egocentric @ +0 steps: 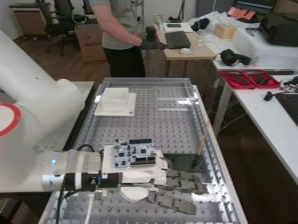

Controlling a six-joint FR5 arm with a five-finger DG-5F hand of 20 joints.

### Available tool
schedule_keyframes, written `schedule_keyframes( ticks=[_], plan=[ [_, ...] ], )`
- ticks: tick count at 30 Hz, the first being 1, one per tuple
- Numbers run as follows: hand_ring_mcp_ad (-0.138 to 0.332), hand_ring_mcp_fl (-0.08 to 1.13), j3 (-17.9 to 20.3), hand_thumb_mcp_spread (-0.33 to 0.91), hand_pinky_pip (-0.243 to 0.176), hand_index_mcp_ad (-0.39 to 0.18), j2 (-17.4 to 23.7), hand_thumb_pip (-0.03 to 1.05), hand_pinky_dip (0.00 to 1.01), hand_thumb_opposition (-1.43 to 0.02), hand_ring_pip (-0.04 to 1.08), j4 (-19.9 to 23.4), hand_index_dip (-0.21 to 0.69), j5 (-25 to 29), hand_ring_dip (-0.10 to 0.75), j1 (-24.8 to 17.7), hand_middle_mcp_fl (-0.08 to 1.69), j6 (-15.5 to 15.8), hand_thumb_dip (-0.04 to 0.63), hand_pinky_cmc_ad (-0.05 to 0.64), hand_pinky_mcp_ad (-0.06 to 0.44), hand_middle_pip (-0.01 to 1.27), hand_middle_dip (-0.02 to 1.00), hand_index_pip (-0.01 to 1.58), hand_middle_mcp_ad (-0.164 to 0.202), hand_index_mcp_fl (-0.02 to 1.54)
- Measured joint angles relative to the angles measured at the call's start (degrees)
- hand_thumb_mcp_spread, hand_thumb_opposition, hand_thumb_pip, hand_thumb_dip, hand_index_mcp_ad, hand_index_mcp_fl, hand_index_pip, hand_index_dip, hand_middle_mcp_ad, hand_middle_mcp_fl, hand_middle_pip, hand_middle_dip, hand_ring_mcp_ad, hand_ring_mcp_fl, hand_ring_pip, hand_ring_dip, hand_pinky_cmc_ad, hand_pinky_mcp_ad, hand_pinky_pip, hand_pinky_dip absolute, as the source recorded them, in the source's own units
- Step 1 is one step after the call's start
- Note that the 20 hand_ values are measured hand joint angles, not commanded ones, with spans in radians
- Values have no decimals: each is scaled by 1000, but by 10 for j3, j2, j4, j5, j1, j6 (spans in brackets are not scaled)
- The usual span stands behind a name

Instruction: Grab the paper clip and place it in the clear container

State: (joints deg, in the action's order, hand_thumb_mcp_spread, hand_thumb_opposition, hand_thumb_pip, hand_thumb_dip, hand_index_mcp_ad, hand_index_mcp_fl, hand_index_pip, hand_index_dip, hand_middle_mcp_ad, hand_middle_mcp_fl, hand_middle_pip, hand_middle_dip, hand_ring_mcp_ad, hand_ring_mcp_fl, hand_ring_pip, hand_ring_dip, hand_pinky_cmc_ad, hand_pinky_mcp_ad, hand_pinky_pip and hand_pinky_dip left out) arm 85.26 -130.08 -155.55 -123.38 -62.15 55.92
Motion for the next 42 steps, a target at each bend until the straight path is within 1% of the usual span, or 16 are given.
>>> schedule_keyframes(
  ticks=[22, 26, 29, 31, 36, 42],
  plan=[
    [112, 0, 2, 445, 19, -129, -5, 712, 183, -859, 105, -2, -5, 1, 87, 1, 140, -2, 269, 323, 267, 140, 206, 1401, 99, 356],
    [112, -2, -1, 445, 19, -129, -7, 712, 183, -859, 105, -3, -23, 0, 87, 1, 140, -1, 269, 323, 267, 140, 206, 1401, 99, 360],
    [112, -2, -3, 445, 19, -133, -10, 712, 183, -859, 101, -5, -23, -2, 87, 2, 138, 1, 269, 323, 269, 140, 206, 1403, 99, 382],
    [110, 0, -3, 445, 19, -129, -10, 712, 183, -859, 105, -5, -23, -3, 87, 2, 188, 2, 269, 323, 269, 140, 206, 1414, 99, 391],
    [101, -2, -3, 443, 19, -126, -10, 712, 183, -867, 105, -5, -19, -3, 89, 3, 187, 2, 269, 321, 267, 136, 206, 1443, 99, 421],
    [101, -2, -3, 443, 19, -143, -10, 712, 183, -864, 105, -7, -19, -3, 87, 4, 188, 6, 269, 321, 267, 136, 206, 1443, 89, 421]
  ],
)
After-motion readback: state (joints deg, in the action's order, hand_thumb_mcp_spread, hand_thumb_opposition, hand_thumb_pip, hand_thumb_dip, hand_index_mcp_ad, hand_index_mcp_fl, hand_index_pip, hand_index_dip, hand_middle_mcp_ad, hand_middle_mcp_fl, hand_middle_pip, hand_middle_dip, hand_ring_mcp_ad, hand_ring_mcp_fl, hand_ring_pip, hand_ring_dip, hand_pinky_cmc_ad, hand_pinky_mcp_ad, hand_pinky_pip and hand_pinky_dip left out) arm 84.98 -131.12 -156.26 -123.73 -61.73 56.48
